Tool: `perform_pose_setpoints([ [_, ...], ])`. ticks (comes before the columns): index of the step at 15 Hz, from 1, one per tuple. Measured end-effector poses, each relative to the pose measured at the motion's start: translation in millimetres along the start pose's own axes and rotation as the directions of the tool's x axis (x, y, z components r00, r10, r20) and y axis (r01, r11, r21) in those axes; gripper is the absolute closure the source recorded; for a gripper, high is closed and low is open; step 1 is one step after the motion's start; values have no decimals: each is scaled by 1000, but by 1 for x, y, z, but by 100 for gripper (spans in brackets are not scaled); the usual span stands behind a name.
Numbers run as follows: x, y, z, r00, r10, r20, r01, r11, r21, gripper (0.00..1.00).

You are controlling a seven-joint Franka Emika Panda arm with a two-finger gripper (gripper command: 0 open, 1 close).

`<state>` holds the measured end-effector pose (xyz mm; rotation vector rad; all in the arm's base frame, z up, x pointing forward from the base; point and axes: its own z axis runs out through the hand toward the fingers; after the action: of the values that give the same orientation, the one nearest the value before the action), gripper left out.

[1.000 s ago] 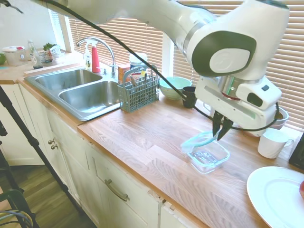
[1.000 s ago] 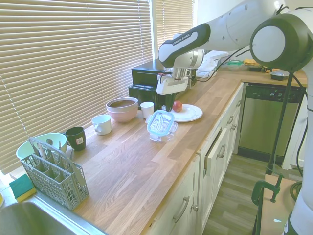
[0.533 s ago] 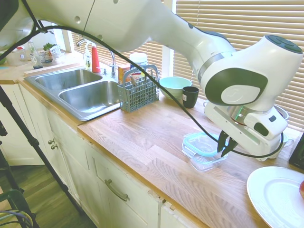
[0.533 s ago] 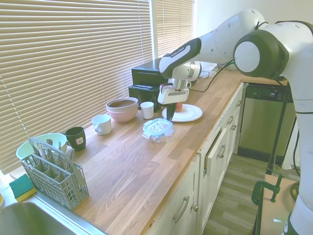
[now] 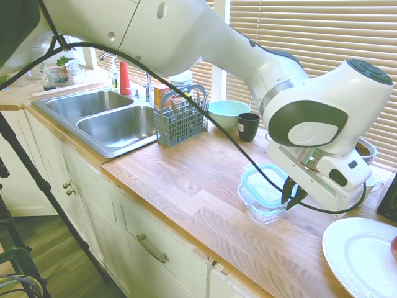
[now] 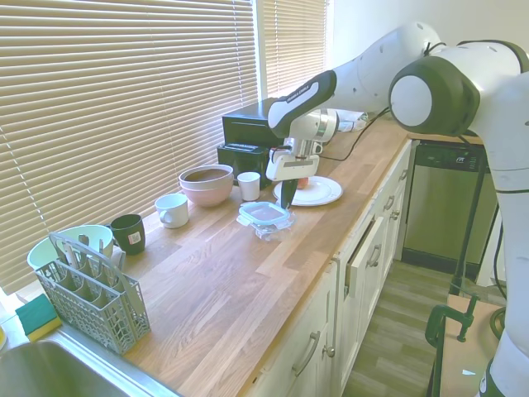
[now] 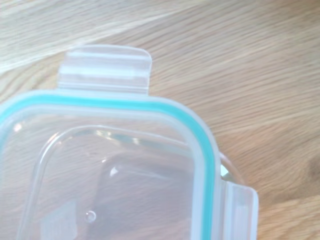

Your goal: Cover the lid of the food container

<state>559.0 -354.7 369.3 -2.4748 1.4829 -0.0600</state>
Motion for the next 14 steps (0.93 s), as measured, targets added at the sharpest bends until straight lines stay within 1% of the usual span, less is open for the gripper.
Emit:
perform_pose_setpoints([
  [3,4,7,-2,1000,2,-2,-2,1000,4,100],
  [6,9,16,-10,1000,-2,-12,2,1000,15,100],
  [9,7,13,-21,1000,-14,-24,15,1000,26,100],
  [14,-3,3,-8,999,-34,-1,34,999,17,100],
])
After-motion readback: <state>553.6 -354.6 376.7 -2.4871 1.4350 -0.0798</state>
